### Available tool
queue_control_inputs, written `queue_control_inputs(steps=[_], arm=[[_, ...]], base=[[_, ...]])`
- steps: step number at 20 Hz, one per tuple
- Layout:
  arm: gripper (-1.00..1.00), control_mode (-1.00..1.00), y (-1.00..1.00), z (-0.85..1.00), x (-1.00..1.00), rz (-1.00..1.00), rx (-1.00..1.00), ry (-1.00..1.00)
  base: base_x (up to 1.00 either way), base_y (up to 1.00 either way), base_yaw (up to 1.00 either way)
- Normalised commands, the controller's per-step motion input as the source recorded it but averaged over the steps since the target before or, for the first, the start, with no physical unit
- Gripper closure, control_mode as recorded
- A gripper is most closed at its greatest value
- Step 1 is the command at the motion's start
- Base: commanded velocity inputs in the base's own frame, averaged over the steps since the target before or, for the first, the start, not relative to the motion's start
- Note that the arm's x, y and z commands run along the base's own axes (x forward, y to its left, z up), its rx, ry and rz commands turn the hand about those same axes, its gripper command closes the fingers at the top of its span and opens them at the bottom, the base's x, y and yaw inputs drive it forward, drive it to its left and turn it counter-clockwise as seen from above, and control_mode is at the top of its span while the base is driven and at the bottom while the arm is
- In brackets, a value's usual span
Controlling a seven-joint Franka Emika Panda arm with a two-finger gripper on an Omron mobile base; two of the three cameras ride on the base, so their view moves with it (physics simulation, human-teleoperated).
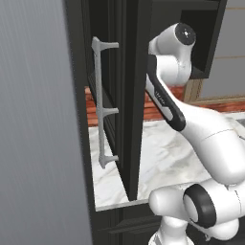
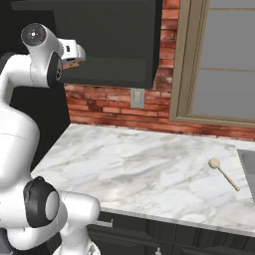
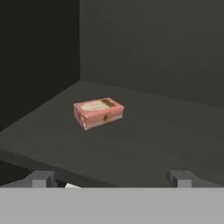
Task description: Locate and retrieve the bar soap and dish brush from the cabinet. Place them next to the sink.
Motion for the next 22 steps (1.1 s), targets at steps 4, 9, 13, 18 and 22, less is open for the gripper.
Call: queue_control_inputs(steps=[4,9,13,18,22], arm=[[-1.0,-1.0,0.0,-0.07,0.4,0.03,0.0,0.02],[-1.0,-1.0,0.11,-0.05,0.31,0.0,-0.01,0.02],[-1.0,-1.0,0.15,-0.06,0.22,0.0,-0.01,0.0],[-1.0,-1.0,0.19,-0.06,0.12,-0.01,0.0,0.01],[-1.0,-1.0,0.18,-0.08,0.09,-0.02,0.0,0.02]], base=[[0.0,0.0,0.0],[0.0,0.0,0.0],[0.0,0.0,0.0],[0.0,0.0,0.0],[0.0,0.0,0.0]])
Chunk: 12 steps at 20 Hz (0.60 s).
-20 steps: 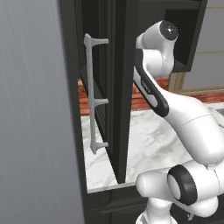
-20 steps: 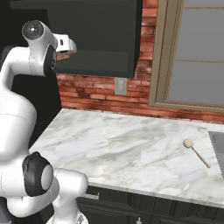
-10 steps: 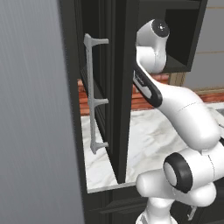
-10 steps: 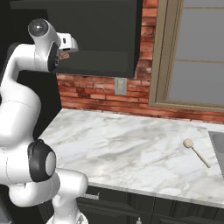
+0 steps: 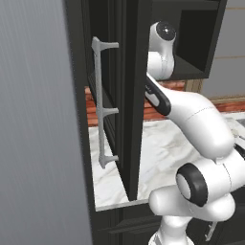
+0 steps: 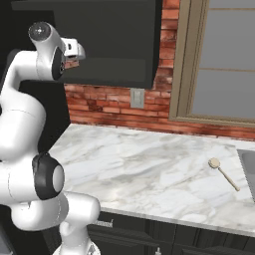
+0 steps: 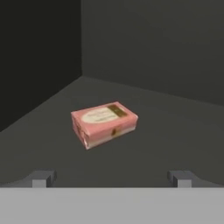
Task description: Locate and retrieve the bar soap and dish brush from the cabinet. Place them next to the sink.
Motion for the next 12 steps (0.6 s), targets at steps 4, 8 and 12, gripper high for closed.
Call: queue_control_inputs(steps=[4,8,12], arm=[[-1.0,-1.0,0.22,-0.03,0.15,-0.08,0.0,0.03],[-1.0,-1.0,0.24,0.0,0.18,-0.09,0.0,0.04],[-1.0,-1.0,0.23,0.0,0.19,-0.08,0.0,0.07]], base=[[0.0,0.0,0.0],[0.0,0.0,0.0],[0.0,0.0,0.0]])
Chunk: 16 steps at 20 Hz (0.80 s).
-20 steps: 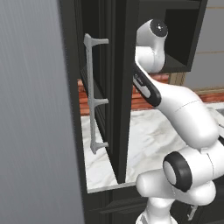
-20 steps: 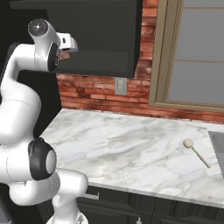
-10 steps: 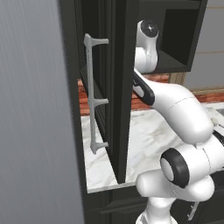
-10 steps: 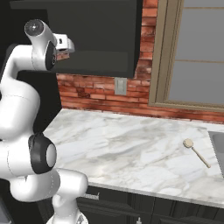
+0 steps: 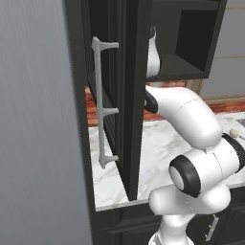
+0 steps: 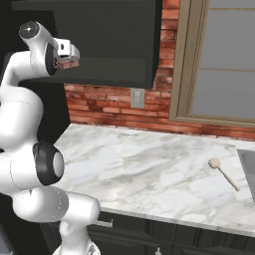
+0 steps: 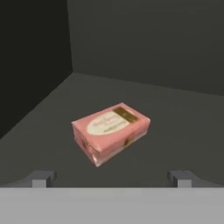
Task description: Locate and retrieve the bar soap and dish brush from the cabinet. Place them next to the sink.
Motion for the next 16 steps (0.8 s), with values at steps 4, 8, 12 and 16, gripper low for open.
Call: queue_control_inputs(steps=[4,8,12,16], arm=[[-1.0,-1.0,0.07,-0.04,0.22,-0.03,0.0,0.02],[-1.0,-1.0,0.0,-0.05,0.32,0.0,0.0,0.0],[-1.0,-1.0,-0.01,-0.09,0.25,0.0,0.0,0.0],[-1.0,-1.0,0.0,-0.18,0.16,0.0,0.01,0.01]], base=[[0.0,0.0,0.0],[0.0,0.0,0.0],[0.0,0.0,0.0],[0.0,0.0,0.0]])
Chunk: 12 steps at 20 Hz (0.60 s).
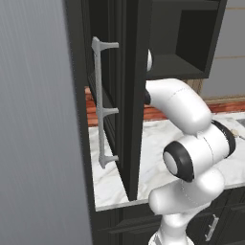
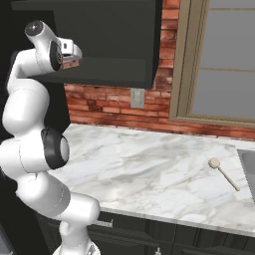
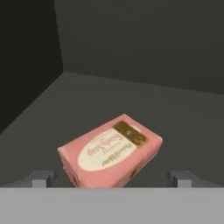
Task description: Locate and retrieve the bar soap and dish brush from the cabinet. Place them next to the sink.
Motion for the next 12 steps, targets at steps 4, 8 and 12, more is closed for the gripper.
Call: queue_control_inputs(steps=[4,8,12], arm=[[-1.0,-1.0,0.0,-0.2,0.16,0.02,0.04,0.03],[-1.0,-1.0,0.0,-0.17,0.24,0.02,0.02,0.01],[-1.0,-1.0,0.0,-0.08,0.28,0.03,0.0,0.0]], base=[[0.0,0.0,0.0],[0.0,0.0,0.0],[0.0,0.0,0.0]])
